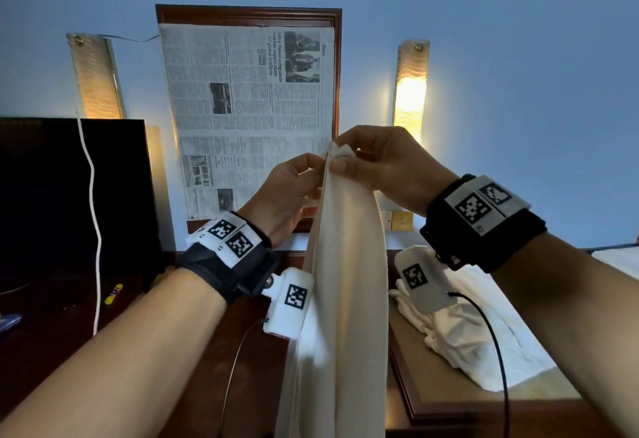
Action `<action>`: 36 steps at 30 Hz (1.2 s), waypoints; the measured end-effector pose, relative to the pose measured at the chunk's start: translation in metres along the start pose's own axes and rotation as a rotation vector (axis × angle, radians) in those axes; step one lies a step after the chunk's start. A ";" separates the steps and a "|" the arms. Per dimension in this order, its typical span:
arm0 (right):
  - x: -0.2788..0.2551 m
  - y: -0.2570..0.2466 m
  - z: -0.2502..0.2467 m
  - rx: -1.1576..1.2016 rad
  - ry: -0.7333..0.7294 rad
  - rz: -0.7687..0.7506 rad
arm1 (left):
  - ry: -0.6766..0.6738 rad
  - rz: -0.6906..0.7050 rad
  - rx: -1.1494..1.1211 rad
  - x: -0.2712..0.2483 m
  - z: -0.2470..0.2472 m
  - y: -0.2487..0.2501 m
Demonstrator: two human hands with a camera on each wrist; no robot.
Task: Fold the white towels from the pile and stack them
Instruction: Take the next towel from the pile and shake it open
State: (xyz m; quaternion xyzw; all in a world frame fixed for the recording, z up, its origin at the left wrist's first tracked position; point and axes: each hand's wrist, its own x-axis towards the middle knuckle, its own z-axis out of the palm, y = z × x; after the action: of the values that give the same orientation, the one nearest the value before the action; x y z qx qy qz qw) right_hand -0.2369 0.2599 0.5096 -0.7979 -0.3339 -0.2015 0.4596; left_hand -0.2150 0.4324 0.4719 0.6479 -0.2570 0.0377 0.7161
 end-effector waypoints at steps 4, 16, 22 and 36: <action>-0.003 0.018 0.003 0.008 0.086 0.018 | 0.015 -0.011 0.097 -0.002 0.001 -0.009; -0.045 0.072 0.002 -0.038 0.180 0.191 | -0.091 0.184 0.498 0.003 0.020 -0.044; -0.078 0.112 0.004 0.012 0.178 0.342 | -0.228 0.085 0.625 0.015 0.026 -0.075; -0.215 0.286 0.050 -0.133 -0.267 0.827 | 0.215 0.094 0.551 0.051 -0.005 -0.118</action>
State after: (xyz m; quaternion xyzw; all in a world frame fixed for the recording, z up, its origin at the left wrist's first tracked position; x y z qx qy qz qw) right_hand -0.1802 0.1278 0.1784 -0.9113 -0.0293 0.0834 0.4021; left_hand -0.1238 0.4047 0.3857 0.7976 -0.1893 0.2074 0.5338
